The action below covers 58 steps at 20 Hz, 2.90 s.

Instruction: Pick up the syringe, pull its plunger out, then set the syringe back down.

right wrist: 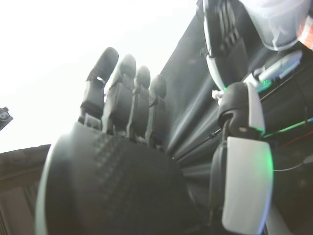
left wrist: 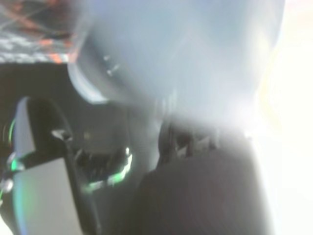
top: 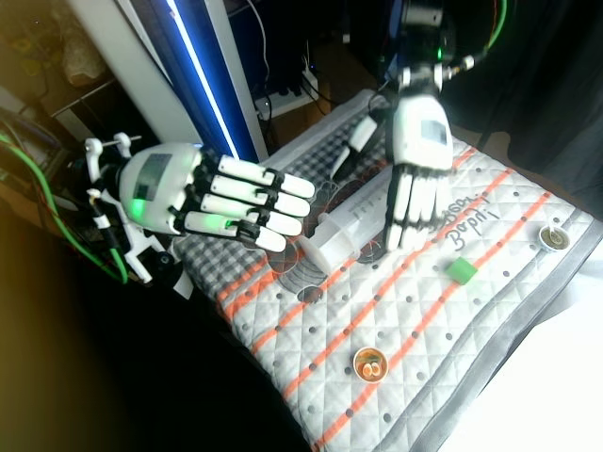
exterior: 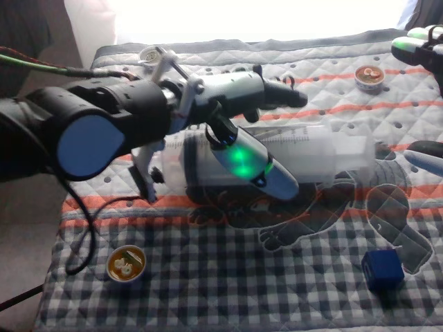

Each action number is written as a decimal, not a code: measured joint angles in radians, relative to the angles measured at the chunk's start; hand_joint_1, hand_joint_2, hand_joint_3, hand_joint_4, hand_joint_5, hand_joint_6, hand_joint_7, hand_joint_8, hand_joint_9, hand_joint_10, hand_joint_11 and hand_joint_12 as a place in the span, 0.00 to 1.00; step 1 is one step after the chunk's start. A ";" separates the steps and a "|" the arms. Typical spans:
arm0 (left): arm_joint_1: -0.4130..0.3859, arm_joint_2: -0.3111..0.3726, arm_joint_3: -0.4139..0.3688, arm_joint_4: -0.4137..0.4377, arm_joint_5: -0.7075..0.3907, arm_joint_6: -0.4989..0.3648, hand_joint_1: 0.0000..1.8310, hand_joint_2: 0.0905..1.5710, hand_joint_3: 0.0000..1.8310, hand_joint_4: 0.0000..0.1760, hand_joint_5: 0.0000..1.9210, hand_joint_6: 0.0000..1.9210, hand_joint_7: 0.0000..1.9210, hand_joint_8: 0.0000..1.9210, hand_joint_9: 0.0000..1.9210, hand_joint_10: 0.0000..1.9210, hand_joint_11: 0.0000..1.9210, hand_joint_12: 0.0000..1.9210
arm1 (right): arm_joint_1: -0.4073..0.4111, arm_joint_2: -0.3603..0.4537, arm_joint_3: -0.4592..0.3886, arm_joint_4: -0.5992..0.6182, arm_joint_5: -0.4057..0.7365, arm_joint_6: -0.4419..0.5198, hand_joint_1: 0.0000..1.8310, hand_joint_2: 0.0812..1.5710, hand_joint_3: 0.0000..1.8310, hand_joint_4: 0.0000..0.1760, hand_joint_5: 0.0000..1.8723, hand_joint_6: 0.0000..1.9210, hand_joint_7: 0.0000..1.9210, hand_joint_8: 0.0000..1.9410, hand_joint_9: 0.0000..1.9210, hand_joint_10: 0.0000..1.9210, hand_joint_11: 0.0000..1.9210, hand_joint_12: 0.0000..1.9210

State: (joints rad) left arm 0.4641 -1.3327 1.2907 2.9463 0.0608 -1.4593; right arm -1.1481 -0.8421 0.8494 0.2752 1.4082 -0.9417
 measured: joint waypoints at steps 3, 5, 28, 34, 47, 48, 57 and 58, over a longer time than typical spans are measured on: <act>0.022 -0.018 0.020 -0.007 -0.008 0.002 0.50 0.47 0.00 0.00 0.11 0.00 0.14 0.00 0.13 0.04 0.00 0.55 | 0.000 0.000 0.000 0.000 0.001 0.000 0.56 0.66 0.00 0.00 0.25 0.00 0.23 0.00 0.21 0.01 0.00 0.53; 0.029 -0.022 0.023 -0.011 0.002 0.000 0.48 0.48 0.00 0.00 0.14 0.01 0.18 0.01 0.17 0.06 0.00 0.69 | 0.000 0.000 0.000 0.000 0.002 0.000 0.55 0.66 0.00 0.00 0.26 0.01 0.24 0.00 0.21 0.00 0.00 0.52; 0.074 0.177 -0.143 -0.174 0.284 0.008 0.65 0.77 0.00 0.00 0.48 0.61 0.32 0.76 0.20 0.73 0.05 0.99 | 0.000 -0.009 0.000 0.009 0.016 0.007 0.48 0.64 0.00 0.00 0.19 0.00 0.17 0.00 0.17 0.00 0.00 0.41; 0.091 0.236 -0.238 -0.113 0.341 0.010 0.66 0.76 0.00 0.00 0.48 0.61 0.33 0.73 0.20 0.67 0.04 1.00 | 0.043 -0.075 0.055 -0.034 0.018 0.172 0.35 0.55 0.00 0.00 0.06 0.00 0.04 0.00 0.06 0.00 0.00 0.38; 0.094 0.288 -0.332 -0.036 0.441 0.011 0.66 0.74 0.00 0.00 0.51 0.54 0.37 0.71 0.26 0.68 0.10 0.96 | 0.111 -0.122 0.076 -0.112 -0.051 0.193 0.53 0.57 0.00 0.00 0.21 0.02 0.20 0.01 0.21 0.03 0.00 0.64; 0.095 0.288 -0.334 -0.032 0.443 0.012 0.66 0.74 0.00 0.00 0.51 0.55 0.37 0.71 0.26 0.67 0.09 0.94 | 0.113 -0.122 0.076 -0.116 -0.061 0.194 0.57 0.59 0.00 0.00 0.24 0.02 0.22 0.01 0.23 0.04 0.00 0.67; 0.103 0.288 -0.339 -0.034 0.427 0.018 0.67 0.73 0.00 0.00 0.53 0.49 0.38 0.72 0.28 0.60 0.06 0.89 | 0.131 -0.134 0.083 -0.130 -0.053 0.205 0.65 0.73 0.00 0.13 0.47 0.61 0.47 0.60 0.44 0.67 0.39 0.85; 0.103 0.288 -0.337 -0.035 0.427 0.018 0.67 0.73 0.00 0.00 0.53 0.48 0.37 0.73 0.27 0.62 0.05 0.90 | 0.131 -0.134 0.083 -0.130 -0.053 0.205 0.66 0.72 0.00 0.00 0.48 0.56 0.49 0.60 0.46 0.67 0.41 0.85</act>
State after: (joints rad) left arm 0.5674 -1.0443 0.9539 2.9112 0.4877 -1.4418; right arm -1.0168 -0.9756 0.9325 0.1452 1.3556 -0.7364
